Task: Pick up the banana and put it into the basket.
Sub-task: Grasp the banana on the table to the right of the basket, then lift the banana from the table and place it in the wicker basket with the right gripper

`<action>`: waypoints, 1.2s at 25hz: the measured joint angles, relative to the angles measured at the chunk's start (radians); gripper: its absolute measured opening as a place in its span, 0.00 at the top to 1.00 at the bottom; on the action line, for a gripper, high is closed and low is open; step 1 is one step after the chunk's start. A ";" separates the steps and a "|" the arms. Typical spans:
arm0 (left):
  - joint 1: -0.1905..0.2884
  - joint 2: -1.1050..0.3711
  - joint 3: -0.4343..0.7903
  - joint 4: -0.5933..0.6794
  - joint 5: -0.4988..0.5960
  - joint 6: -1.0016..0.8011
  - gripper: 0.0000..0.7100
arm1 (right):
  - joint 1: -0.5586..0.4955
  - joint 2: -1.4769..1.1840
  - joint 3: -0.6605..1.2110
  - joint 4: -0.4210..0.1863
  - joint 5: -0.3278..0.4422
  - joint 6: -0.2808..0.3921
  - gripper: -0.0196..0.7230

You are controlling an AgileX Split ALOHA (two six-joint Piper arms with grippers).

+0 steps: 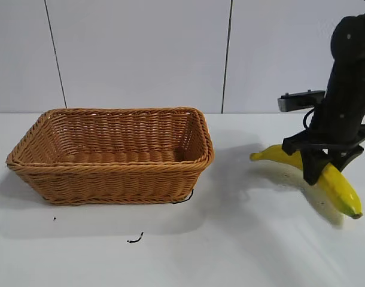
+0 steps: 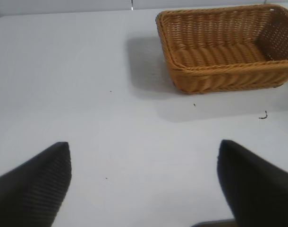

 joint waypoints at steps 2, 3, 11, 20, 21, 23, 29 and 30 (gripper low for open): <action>0.000 0.000 0.000 0.000 0.000 0.000 0.11 | 0.000 -0.010 -0.066 0.000 0.056 0.001 0.59; 0.000 0.000 0.000 0.000 0.000 0.000 0.11 | 0.000 -0.012 -0.101 0.000 0.081 0.001 0.59; 0.000 0.000 0.000 0.000 0.000 0.000 0.11 | 0.066 -0.015 -0.296 -0.001 0.157 0.010 0.59; 0.000 0.000 0.000 0.000 0.000 0.000 0.11 | 0.255 0.035 -0.431 -0.005 0.162 -0.005 0.59; 0.000 0.000 0.000 0.000 0.000 0.000 0.11 | 0.280 0.055 -0.455 -0.005 0.161 -0.009 0.59; 0.000 0.000 0.000 0.000 0.000 0.000 0.11 | 0.327 0.101 -0.509 -0.007 0.161 -0.020 0.59; 0.000 0.000 0.000 0.000 0.000 0.000 0.11 | 0.460 0.258 -0.675 -0.007 0.116 -0.046 0.59; 0.000 0.000 0.000 0.000 0.000 0.000 0.11 | 0.474 0.277 -0.680 -0.007 0.095 -0.059 0.59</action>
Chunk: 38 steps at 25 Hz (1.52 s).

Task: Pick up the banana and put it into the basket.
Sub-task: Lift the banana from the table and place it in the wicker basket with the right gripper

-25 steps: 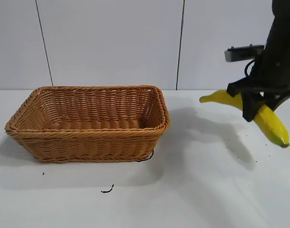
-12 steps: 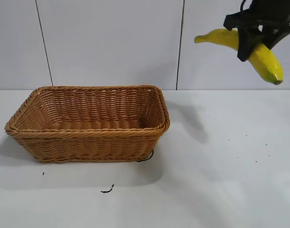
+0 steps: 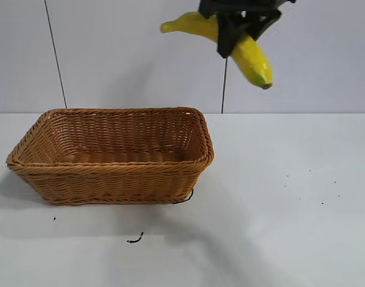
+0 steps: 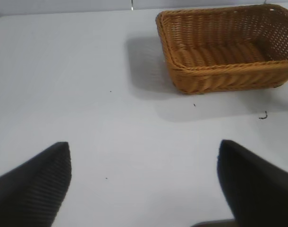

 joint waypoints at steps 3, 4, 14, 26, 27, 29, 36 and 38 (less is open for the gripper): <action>0.000 0.000 0.000 0.000 0.000 0.000 0.11 | 0.039 0.045 -0.003 -0.001 -0.101 -0.093 0.59; 0.000 0.000 0.000 0.000 0.000 0.000 0.11 | 0.047 0.059 -0.003 -0.001 -0.128 -0.128 0.59; 0.000 0.000 0.000 0.000 0.000 0.000 0.11 | 0.064 0.159 -0.004 0.033 -0.200 -0.272 0.59; 0.000 0.000 0.000 0.000 0.000 0.000 0.11 | 0.064 0.185 -0.003 0.079 -0.169 -0.273 0.59; 0.000 0.000 0.000 0.000 0.000 0.000 0.11 | 0.064 0.185 -0.003 0.079 -0.168 -0.273 0.56; 0.000 0.000 0.000 0.000 0.000 0.000 0.11 | 0.064 0.185 -0.003 0.079 -0.167 -0.273 0.40; 0.000 0.000 0.000 0.000 0.000 0.000 0.11 | 0.064 0.149 -0.003 0.040 -0.137 -0.164 0.06; 0.000 0.000 0.000 0.000 0.000 0.000 0.11 | 0.061 0.124 -0.004 -0.004 -0.102 -0.109 0.06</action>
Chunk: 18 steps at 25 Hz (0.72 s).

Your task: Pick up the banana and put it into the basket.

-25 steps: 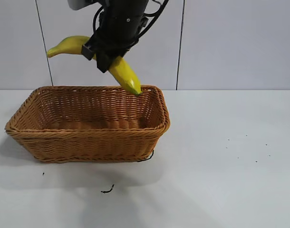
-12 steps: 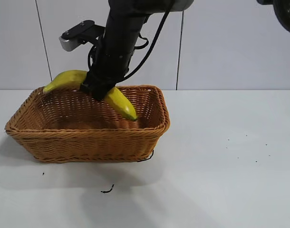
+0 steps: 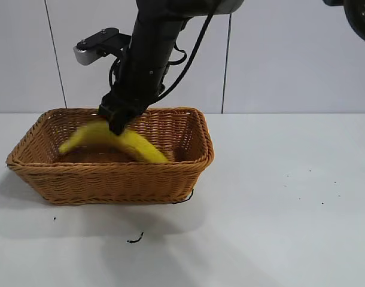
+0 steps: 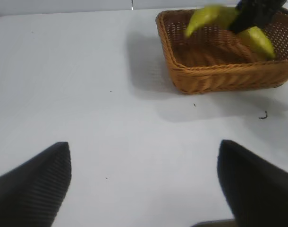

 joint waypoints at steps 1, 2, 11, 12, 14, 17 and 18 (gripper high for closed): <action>0.000 0.000 0.000 0.000 0.000 0.000 0.11 | -0.004 -0.013 -0.001 -0.019 0.018 0.021 0.06; 0.000 0.000 0.000 0.000 0.000 0.000 0.11 | -0.011 -0.025 -0.006 -0.031 0.045 0.036 0.06; 0.000 0.000 0.000 0.000 0.000 0.000 0.11 | -0.229 -0.049 -0.111 0.008 0.199 0.200 0.06; 0.000 0.000 0.000 0.000 0.000 0.000 0.11 | -0.257 -0.049 -0.113 0.014 0.206 0.208 0.06; 0.000 0.000 0.000 0.000 0.000 0.000 0.11 | -0.321 -0.049 -0.113 0.020 0.216 0.214 0.06; 0.000 0.000 0.000 0.000 0.000 0.000 0.11 | -0.410 -0.049 -0.113 0.029 0.223 0.214 0.06; 0.000 0.000 0.000 0.000 0.000 0.000 0.11 | -0.442 -0.049 -0.113 0.029 0.223 0.214 0.06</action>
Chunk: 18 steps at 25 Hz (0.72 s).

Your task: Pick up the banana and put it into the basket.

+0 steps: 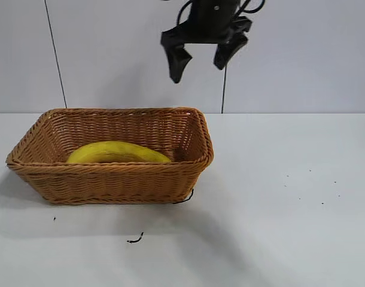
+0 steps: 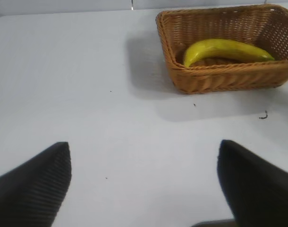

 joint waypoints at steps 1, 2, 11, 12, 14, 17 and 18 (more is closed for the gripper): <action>0.000 0.000 0.000 0.000 0.000 0.000 0.11 | -0.025 0.000 0.000 0.000 0.002 0.002 0.06; 0.000 0.000 0.000 0.000 0.000 0.000 0.11 | -0.054 0.000 0.000 0.000 0.007 0.007 0.06; 0.000 0.000 0.000 0.000 0.000 0.000 0.11 | -0.175 -0.004 0.026 -0.007 0.015 0.056 0.08; 0.000 0.000 0.000 0.000 0.000 0.000 0.11 | -0.175 -0.009 0.044 -0.006 0.015 0.056 0.08; 0.000 0.000 0.000 0.000 0.000 0.000 0.11 | -0.175 -0.029 0.107 0.000 0.014 0.056 0.08; 0.000 0.000 0.000 0.000 0.000 0.000 0.11 | -0.175 -0.084 0.240 -0.006 0.016 0.056 0.08; 0.000 0.000 0.000 0.000 0.000 0.000 0.11 | -0.175 -0.109 0.296 -0.006 0.016 0.056 0.08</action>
